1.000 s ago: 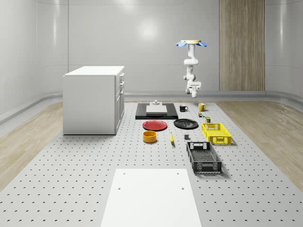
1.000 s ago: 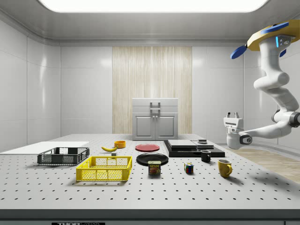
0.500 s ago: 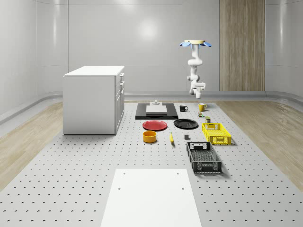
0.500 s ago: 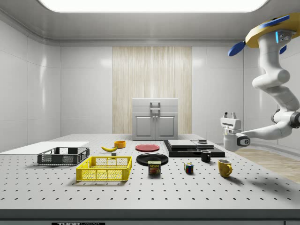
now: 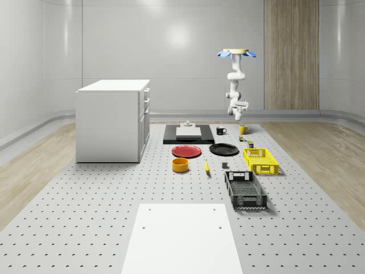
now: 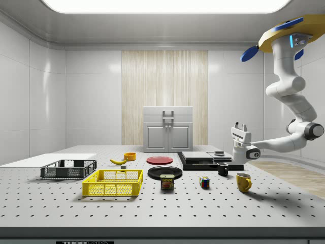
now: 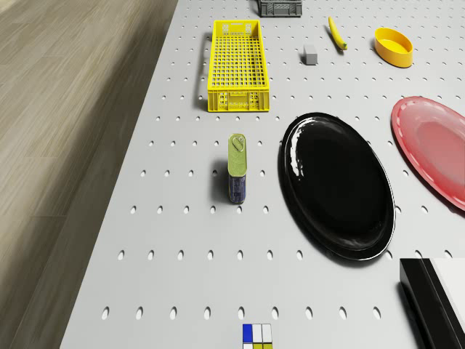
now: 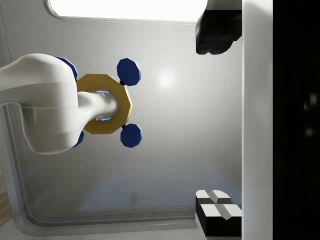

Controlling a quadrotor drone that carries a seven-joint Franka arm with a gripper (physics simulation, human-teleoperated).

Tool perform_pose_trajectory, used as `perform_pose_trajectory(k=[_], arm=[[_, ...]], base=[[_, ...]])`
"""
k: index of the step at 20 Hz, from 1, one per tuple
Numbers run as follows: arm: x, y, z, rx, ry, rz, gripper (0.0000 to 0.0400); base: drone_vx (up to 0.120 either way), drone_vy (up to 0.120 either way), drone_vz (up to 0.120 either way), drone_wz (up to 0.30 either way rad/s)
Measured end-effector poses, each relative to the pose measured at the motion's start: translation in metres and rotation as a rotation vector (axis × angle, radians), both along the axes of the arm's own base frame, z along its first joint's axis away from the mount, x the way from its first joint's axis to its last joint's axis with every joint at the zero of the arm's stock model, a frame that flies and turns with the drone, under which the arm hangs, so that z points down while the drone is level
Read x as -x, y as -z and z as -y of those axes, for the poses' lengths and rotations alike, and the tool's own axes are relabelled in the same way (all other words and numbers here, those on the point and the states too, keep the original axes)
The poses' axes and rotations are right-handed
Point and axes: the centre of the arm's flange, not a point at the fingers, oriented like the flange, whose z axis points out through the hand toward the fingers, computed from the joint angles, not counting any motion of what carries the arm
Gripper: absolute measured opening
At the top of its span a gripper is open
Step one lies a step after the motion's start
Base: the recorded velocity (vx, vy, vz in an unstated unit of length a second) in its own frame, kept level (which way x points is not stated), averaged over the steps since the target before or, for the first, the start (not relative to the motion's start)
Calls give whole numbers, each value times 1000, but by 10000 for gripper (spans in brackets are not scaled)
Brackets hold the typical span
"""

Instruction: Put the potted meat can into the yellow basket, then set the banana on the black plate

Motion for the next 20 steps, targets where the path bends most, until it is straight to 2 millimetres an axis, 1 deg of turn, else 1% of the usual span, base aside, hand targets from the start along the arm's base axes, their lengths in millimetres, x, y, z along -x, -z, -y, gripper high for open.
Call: perform_pose_trajectory(k=[2, 4, 6, 8, 10, 11, 13, 14, 16, 18, 20], arm=[[0, 2, -7, 73, 2, 1, 400], [0, 5, -17, 174, 5, 3, 400], [0, 10, -29, 312, 9, 4, 400], [0, 21, -45, 499, 15, 5, 400], [-1, 39, -61, 743, 23, 5, 400], [-1, 51, -69, 886, 27, 5, 400], [-2, 81, -79, 1209, 38, 4, 400], [-2, 98, -81, 1382, 43, 4, 400], [-4, 132, -75, 1726, 55, 3, 400], [-5, 158, -60, 2036, 66, 1, 400], [-5, 176, -43, 2290, 74, 0, 400]], base=[[120, 0, -100, 0], [120, 0, 0, 0], [120, 0, -100, 0], [120, 0, -120, 0], [120, 0, -120, 0], [120, 0, -120, 0], [120, 0, -120, 0], [120, 0, -120, 0], [120, 0, -120, 0], [120, 0, -120, 0], [120, 0, -120, 0]])
